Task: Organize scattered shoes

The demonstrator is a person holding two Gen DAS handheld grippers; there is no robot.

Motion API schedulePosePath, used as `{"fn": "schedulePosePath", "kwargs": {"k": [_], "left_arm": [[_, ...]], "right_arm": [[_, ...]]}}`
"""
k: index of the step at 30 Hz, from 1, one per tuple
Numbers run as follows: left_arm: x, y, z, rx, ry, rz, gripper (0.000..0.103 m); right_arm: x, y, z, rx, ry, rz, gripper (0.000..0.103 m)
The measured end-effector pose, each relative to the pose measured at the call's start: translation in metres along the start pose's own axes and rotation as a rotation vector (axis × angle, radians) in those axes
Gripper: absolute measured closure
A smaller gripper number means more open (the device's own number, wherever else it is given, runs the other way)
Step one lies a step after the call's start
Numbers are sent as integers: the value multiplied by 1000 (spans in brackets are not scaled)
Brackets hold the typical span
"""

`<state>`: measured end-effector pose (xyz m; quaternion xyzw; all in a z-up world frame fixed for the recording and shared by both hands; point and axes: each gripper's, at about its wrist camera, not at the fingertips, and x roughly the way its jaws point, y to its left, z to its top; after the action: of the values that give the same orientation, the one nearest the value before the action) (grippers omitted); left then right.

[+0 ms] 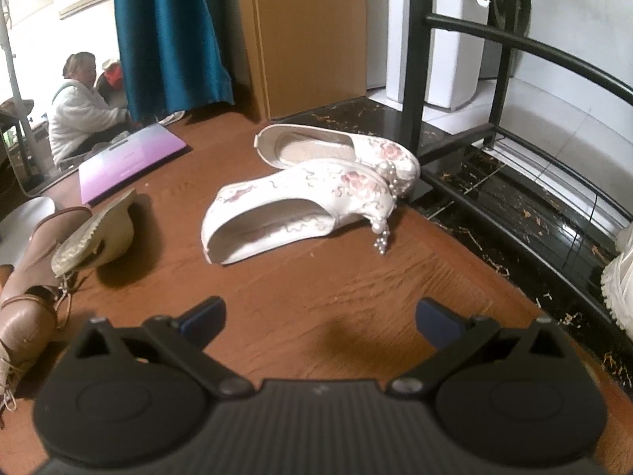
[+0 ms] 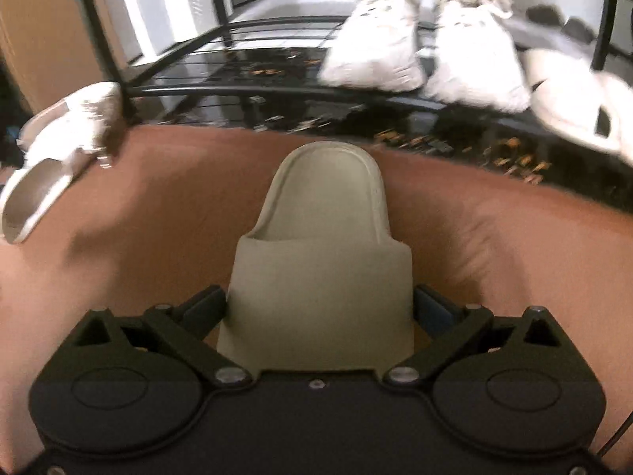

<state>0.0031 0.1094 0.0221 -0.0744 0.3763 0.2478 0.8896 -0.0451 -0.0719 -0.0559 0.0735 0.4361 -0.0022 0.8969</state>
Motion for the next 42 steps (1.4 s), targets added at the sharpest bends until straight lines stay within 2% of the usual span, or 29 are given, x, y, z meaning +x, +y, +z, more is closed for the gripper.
{"fn": "schedulePosePath", "kwargs": {"k": [3,7,12,15,20,22,24,26,28,31,33,35,36,39,41,42], "left_arm": [[-1,1,0,-1,-9,4,1],[-2,2,1,-2,-14,10,1],[-2,4,2,-9,-13,13,1],[-1,7,3,-26,-2,21,1],[3,13,5,-58,19,34,1],[4,18,7,-86,18,37,1],[5,30,12,-147,15,46,1],[9,48,18,-226,14,51,1],[13,73,26,-316,-3,57,1],[23,125,39,-447,-63,96,1],[29,158,42,-478,-127,151,1],[39,187,46,-434,-177,258,1],[44,196,47,-402,-194,289,1],[60,215,44,-283,-237,333,1],[71,216,40,-173,-239,373,1],[80,213,36,-79,-238,398,1]], "right_arm": [[-1,6,-1,96,24,17,0],[-14,-14,6,321,53,82,0],[-66,-46,8,357,5,105,0],[-107,-76,-1,424,-3,133,0],[-159,-118,-38,545,-23,291,0],[-164,-127,-55,550,-106,359,0],[-166,-132,-67,562,-195,417,0],[-165,-129,-64,592,-269,448,0],[-167,-117,-59,541,-351,510,0],[-166,-104,-59,477,-325,599,0],[-163,-95,-61,462,-273,661,0],[-161,-87,-62,448,-242,703,0],[-159,-83,-61,447,-238,700,0],[-148,-72,-60,463,-204,692,0],[-141,-67,-60,468,-169,691,0],[-139,-64,-61,462,-153,692,0]]}}
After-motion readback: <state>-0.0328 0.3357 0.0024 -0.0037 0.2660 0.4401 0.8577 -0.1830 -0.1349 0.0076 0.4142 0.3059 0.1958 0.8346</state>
